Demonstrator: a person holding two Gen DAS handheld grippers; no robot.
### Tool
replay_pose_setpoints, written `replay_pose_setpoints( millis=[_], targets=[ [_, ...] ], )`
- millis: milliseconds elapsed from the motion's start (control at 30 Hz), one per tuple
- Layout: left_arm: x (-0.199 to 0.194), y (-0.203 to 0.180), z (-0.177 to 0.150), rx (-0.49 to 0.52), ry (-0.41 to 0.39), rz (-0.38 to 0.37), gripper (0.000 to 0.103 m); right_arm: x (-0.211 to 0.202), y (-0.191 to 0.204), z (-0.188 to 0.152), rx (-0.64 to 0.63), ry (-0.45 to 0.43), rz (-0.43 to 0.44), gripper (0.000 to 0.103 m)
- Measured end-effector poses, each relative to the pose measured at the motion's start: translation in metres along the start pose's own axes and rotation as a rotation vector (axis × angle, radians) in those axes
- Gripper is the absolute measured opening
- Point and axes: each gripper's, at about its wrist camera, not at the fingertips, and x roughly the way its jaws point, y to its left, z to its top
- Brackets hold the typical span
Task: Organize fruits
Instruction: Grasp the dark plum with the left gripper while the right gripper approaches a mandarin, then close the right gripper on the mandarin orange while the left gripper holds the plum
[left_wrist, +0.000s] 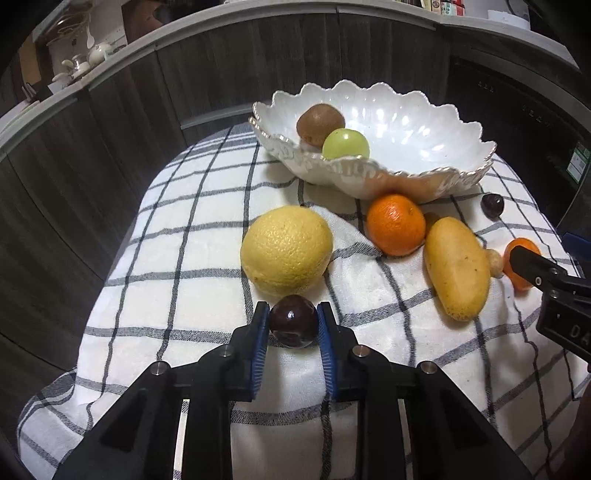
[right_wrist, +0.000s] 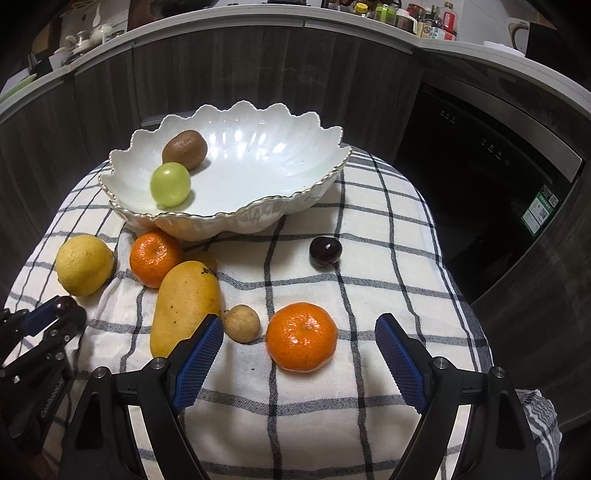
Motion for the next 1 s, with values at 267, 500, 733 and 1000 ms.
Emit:
replay_pose_setpoints(
  millis=[267, 500, 733, 1000],
  targets=[
    [-0.009, -0.011, 0.005, 0.028, -0.033, -0.022, 0.026, 0.012, -0.017, -0.005, 0.050, 0.049, 0.009, 0.070],
    [-0.007, -0.008, 0.007, 0.015, -0.026, -0.018, 0.026, 0.025, -0.015, -0.005, 0.053, 0.065, 0.038, 0.058],
    [-0.005, -0.009, 0.007, 0.018, -0.023, -0.016, 0.026, 0.038, -0.013, -0.004, 0.057, 0.090, 0.069, 0.048],
    [-0.014, -0.009, 0.012, 0.024, -0.048, -0.018, 0.026, 0.027, -0.014, 0.000, 0.051, 0.069, 0.085, 0.047]
  ],
)
